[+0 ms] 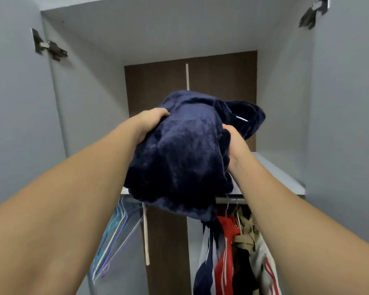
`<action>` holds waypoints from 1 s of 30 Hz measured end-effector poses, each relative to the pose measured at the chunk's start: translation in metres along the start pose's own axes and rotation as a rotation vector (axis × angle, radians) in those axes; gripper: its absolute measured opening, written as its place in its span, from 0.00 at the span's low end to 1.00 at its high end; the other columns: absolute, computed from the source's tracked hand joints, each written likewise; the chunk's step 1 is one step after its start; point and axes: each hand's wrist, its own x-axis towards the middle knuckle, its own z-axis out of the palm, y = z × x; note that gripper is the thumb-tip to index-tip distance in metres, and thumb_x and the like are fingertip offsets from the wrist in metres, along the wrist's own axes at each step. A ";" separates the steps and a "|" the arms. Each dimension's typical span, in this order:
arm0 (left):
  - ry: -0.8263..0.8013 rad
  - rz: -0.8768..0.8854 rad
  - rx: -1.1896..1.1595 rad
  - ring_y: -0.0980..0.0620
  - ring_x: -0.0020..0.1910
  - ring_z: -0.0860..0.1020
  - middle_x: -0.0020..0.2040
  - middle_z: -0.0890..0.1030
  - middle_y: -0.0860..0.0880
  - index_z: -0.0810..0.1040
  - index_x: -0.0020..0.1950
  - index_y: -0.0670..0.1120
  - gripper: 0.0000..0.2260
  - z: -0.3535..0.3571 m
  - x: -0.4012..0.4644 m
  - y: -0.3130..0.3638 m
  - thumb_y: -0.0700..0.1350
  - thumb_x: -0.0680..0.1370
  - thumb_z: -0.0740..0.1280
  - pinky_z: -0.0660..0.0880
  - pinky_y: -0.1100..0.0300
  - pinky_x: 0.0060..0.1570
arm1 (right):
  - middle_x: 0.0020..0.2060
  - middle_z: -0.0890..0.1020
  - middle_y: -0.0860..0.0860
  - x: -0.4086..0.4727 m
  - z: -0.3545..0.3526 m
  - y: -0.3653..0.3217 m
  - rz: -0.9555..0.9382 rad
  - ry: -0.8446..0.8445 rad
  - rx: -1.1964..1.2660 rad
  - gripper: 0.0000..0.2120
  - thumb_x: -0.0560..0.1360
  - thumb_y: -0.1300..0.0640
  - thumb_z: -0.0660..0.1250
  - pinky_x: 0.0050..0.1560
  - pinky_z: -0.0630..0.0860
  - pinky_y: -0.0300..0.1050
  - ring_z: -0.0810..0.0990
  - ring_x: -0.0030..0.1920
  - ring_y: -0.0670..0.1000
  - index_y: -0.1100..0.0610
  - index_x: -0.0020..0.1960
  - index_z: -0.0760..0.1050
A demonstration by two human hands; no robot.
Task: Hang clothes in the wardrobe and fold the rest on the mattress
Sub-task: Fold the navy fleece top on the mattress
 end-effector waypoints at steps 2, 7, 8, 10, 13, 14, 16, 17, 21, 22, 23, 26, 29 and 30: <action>-0.026 0.044 0.083 0.41 0.47 0.84 0.48 0.86 0.44 0.84 0.52 0.47 0.21 0.016 0.044 0.013 0.59 0.67 0.67 0.78 0.46 0.57 | 0.28 0.75 0.49 0.034 -0.006 -0.003 -0.030 0.050 0.084 0.10 0.69 0.57 0.72 0.29 0.73 0.42 0.76 0.25 0.50 0.51 0.36 0.71; -0.221 0.202 0.336 0.54 0.32 0.84 0.37 0.86 0.52 0.85 0.41 0.54 0.16 0.082 0.123 0.020 0.62 0.67 0.64 0.74 0.60 0.33 | 0.55 0.83 0.59 0.113 -0.033 0.009 0.001 0.192 0.265 0.20 0.77 0.46 0.67 0.55 0.79 0.60 0.83 0.53 0.63 0.57 0.64 0.76; -0.321 0.187 0.404 0.54 0.32 0.84 0.37 0.86 0.52 0.85 0.39 0.57 0.14 0.096 0.134 0.009 0.62 0.67 0.63 0.74 0.60 0.33 | 0.58 0.82 0.61 0.124 -0.038 0.017 0.061 0.182 0.239 0.23 0.79 0.44 0.64 0.59 0.78 0.61 0.81 0.56 0.64 0.57 0.66 0.75; -0.498 0.097 0.531 0.49 0.43 0.85 0.50 0.86 0.46 0.85 0.46 0.57 0.16 0.123 0.151 -0.024 0.61 0.66 0.64 0.79 0.55 0.42 | 0.59 0.81 0.61 0.137 -0.051 0.032 0.180 0.202 0.099 0.24 0.80 0.42 0.61 0.59 0.77 0.58 0.81 0.57 0.63 0.58 0.67 0.75; -0.447 0.119 0.667 0.41 0.75 0.63 0.79 0.59 0.50 0.62 0.77 0.61 0.39 0.146 0.173 -0.067 0.64 0.65 0.63 0.64 0.42 0.71 | 0.51 0.85 0.56 0.140 -0.068 0.036 0.243 0.270 -0.261 0.23 0.78 0.39 0.64 0.43 0.81 0.49 0.83 0.50 0.57 0.56 0.62 0.77; -0.429 0.157 0.674 0.40 0.77 0.57 0.81 0.54 0.52 0.56 0.78 0.61 0.41 0.149 0.179 -0.074 0.65 0.66 0.62 0.60 0.41 0.73 | 0.50 0.85 0.55 0.139 -0.074 0.031 0.247 0.300 -0.415 0.25 0.76 0.37 0.66 0.39 0.80 0.47 0.83 0.48 0.56 0.56 0.62 0.77; -0.433 0.249 0.705 0.38 0.78 0.54 0.81 0.50 0.52 0.51 0.80 0.62 0.42 0.150 0.188 -0.079 0.67 0.67 0.59 0.58 0.40 0.74 | 0.44 0.85 0.58 0.134 -0.078 0.017 0.235 0.401 -0.859 0.31 0.72 0.32 0.66 0.35 0.79 0.46 0.84 0.43 0.57 0.58 0.58 0.77; -0.442 0.279 0.738 0.37 0.79 0.52 0.82 0.49 0.52 0.50 0.80 0.62 0.42 0.151 0.192 -0.081 0.68 0.67 0.58 0.56 0.40 0.74 | 0.39 0.84 0.57 0.133 -0.079 0.010 0.178 0.483 -1.164 0.32 0.71 0.29 0.64 0.36 0.78 0.46 0.83 0.40 0.57 0.59 0.54 0.77; -0.569 0.294 0.820 0.39 0.80 0.45 0.81 0.40 0.57 0.41 0.77 0.68 0.51 0.154 0.199 -0.094 0.78 0.60 0.60 0.52 0.39 0.75 | 0.63 0.70 0.57 0.143 -0.081 -0.005 -0.554 0.528 -2.128 0.32 0.71 0.39 0.66 0.62 0.70 0.59 0.70 0.64 0.61 0.56 0.67 0.65; -0.618 0.288 0.852 0.41 0.80 0.44 0.80 0.37 0.58 0.38 0.76 0.69 0.57 0.153 0.200 -0.096 0.81 0.55 0.64 0.51 0.40 0.75 | 0.72 0.60 0.56 0.147 -0.079 -0.005 -0.520 0.293 -2.166 0.38 0.70 0.43 0.68 0.71 0.60 0.63 0.61 0.73 0.60 0.53 0.74 0.57; -0.656 0.292 0.894 0.42 0.80 0.43 0.79 0.35 0.59 0.35 0.75 0.70 0.63 0.151 0.202 -0.098 0.82 0.49 0.67 0.52 0.41 0.75 | 0.78 0.51 0.52 0.151 -0.078 -0.004 -0.357 0.084 -2.137 0.44 0.70 0.46 0.69 0.75 0.51 0.63 0.52 0.77 0.57 0.49 0.79 0.49; -0.677 0.363 1.012 0.44 0.80 0.47 0.79 0.34 0.58 0.30 0.74 0.68 0.67 0.151 0.217 -0.100 0.76 0.49 0.73 0.58 0.43 0.74 | 0.79 0.39 0.43 0.172 -0.080 0.002 0.188 -0.073 -2.115 0.56 0.64 0.44 0.70 0.76 0.54 0.58 0.41 0.79 0.52 0.39 0.78 0.33; -0.626 0.474 1.016 0.42 0.79 0.48 0.80 0.38 0.58 0.34 0.76 0.66 0.60 0.157 0.237 -0.103 0.66 0.56 0.72 0.62 0.42 0.72 | 0.79 0.36 0.45 0.195 -0.078 0.004 0.297 -0.044 -2.260 0.63 0.62 0.41 0.74 0.75 0.57 0.57 0.38 0.79 0.51 0.40 0.76 0.27; -0.614 0.489 0.991 0.42 0.79 0.47 0.80 0.39 0.59 0.35 0.76 0.67 0.59 0.161 0.244 -0.104 0.64 0.57 0.72 0.61 0.41 0.73 | 0.79 0.36 0.46 0.203 -0.079 0.005 0.297 -0.030 -2.297 0.64 0.62 0.41 0.75 0.74 0.59 0.57 0.38 0.79 0.51 0.41 0.76 0.26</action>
